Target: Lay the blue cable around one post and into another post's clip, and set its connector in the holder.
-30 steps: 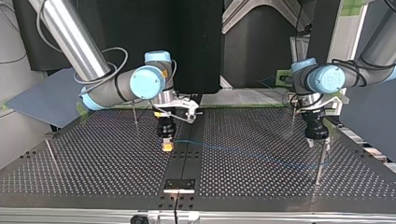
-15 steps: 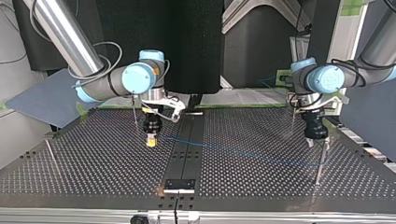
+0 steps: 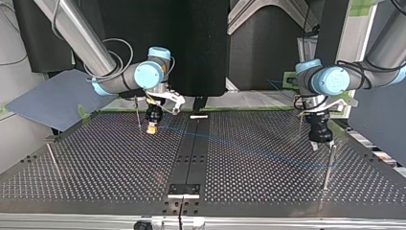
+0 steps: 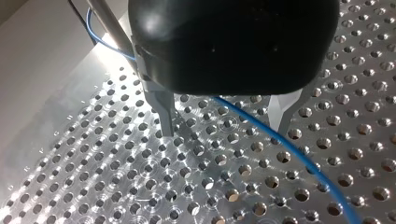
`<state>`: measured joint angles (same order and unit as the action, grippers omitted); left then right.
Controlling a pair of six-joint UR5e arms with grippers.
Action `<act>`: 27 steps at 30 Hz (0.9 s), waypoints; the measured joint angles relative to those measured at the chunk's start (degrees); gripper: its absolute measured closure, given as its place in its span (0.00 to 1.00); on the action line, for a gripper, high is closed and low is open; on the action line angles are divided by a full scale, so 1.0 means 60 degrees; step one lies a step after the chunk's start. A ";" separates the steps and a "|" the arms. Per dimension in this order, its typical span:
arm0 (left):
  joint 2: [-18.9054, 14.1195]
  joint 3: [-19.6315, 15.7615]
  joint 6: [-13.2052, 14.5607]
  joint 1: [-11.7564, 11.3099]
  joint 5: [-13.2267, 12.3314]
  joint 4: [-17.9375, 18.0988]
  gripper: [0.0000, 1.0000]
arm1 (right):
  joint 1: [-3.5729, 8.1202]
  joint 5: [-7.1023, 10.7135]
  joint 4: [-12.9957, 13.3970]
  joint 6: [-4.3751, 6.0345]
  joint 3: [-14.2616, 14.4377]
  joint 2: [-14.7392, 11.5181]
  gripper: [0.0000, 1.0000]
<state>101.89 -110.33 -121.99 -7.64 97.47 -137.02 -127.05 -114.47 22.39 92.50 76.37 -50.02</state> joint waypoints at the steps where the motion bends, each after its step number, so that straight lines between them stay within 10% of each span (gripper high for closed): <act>1: 0.0000 -0.0001 0.0008 0.0005 -0.0002 0.0000 0.00 | 0.0007 -0.0108 0.0112 0.0055 0.0114 0.0112 0.98; 27: 0.0000 -0.0003 0.0089 0.0056 0.0007 -0.0017 0.00 | 0.0431 -0.0769 0.2323 0.0370 0.2326 0.1700 0.98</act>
<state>101.89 -110.35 -121.46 -7.31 97.51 -137.12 -124.46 -119.09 36.33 94.72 90.32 -39.82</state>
